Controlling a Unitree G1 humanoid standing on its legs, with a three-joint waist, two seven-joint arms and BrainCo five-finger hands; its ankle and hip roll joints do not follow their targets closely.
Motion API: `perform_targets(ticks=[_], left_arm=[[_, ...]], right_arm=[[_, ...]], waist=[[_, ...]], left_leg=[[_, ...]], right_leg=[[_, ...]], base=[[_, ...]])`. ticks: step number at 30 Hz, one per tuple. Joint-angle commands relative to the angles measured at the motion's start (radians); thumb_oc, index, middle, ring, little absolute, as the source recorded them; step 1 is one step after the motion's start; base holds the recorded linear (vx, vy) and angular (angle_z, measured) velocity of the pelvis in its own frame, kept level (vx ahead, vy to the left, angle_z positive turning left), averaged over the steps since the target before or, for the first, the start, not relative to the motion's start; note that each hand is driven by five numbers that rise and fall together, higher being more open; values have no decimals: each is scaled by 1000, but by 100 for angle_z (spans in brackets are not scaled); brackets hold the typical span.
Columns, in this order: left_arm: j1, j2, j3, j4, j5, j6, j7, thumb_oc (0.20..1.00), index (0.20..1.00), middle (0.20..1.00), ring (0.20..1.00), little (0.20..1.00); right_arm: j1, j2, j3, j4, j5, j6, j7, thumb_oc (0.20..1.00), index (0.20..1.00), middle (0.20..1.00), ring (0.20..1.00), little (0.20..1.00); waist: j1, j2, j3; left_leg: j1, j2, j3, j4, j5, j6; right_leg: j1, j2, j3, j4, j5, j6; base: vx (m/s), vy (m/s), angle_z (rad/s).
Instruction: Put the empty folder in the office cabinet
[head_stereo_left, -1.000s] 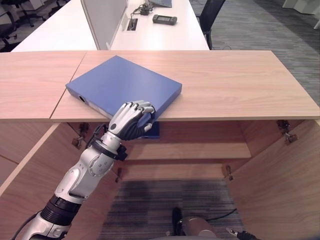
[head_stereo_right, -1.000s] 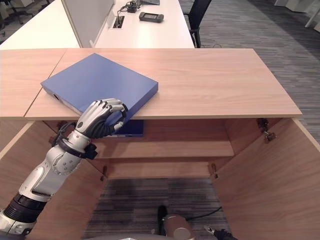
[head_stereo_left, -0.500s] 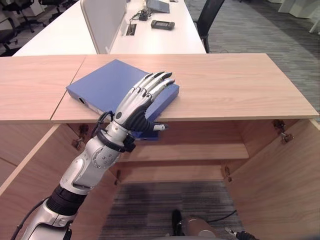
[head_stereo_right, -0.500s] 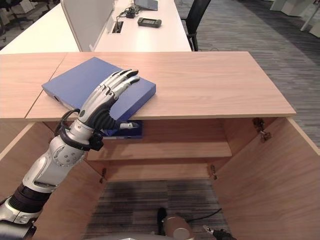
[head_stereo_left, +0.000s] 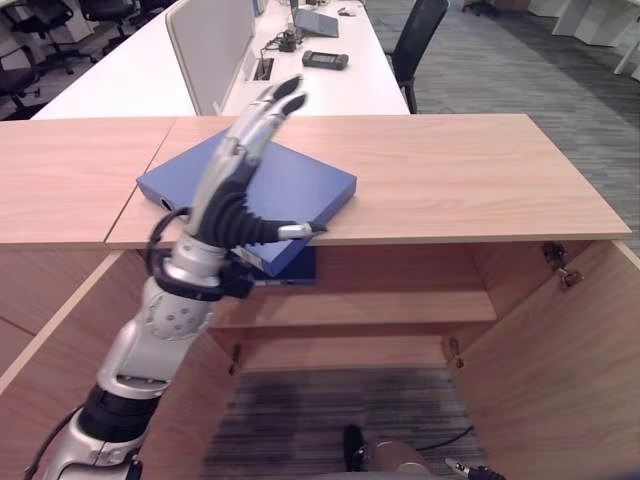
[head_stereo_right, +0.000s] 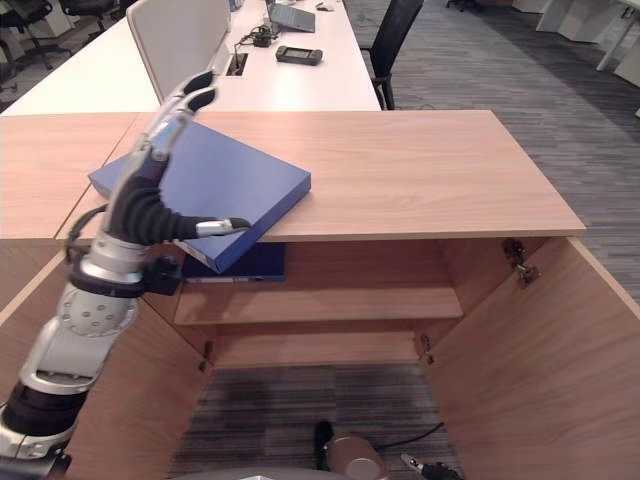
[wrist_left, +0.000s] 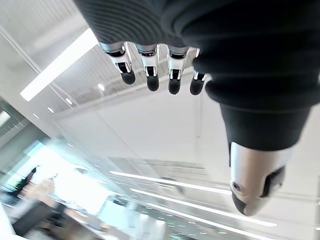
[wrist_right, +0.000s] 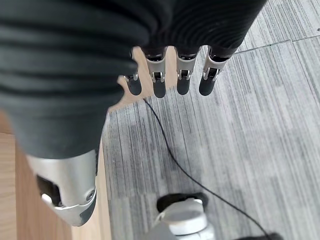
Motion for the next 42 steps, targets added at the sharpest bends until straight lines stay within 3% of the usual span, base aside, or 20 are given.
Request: perform_targets(ticks=[1,2,9,28,42], left_arm=[[69,57,81,16,111,-12,31,1000,1000,1000,1000,1000],[123,75,122,26,145,-13,34,1000,1000,1000,1000,1000],[152,94,125,64,200,-15,37,1000,1000,1000,1000,1000],[-69,210,-167,275,430,-2,27,1000,1000,1000,1000,1000],[-72,281,-221,338,506,2,8,1000,1000,1000,1000,1000]], right_arm=[[-10,35,10,20,33,-18,15,1000,1000,1000,1000,1000],[-9,36,11,19,33,-18,21,1000,1000,1000,1000,1000],[-7,30,12,23,33,-17,24,1000,1000,1000,1000,1000],[8,8,13,18,20,-13,1,1000,1000,1000,1000,1000],[19,3,-1,27,5,-13,-6,1000,1000,1000,1000,1000]], waist=[[9,-63,-26],[15,-66,-25],[18,-67,-27],[-20,-58,-45],[-28,-49,-51]], left_leg=[[95,-88,-3,-40,-75,35],[96,-87,-3,-40,-74,34],[96,-86,-3,-40,-72,35],[102,-92,21,-40,-77,37],[111,-94,29,-40,-83,38]], right_leg=[[12,-48,16,-306,265,162],[15,-48,16,-306,265,161],[17,-47,17,-306,265,161],[16,-34,32,-306,268,161],[16,-27,44,-306,267,162]], base=[[0,0,0],[0,0,0],[2,-3,2],[8,5,-4],[2,3,-2]])
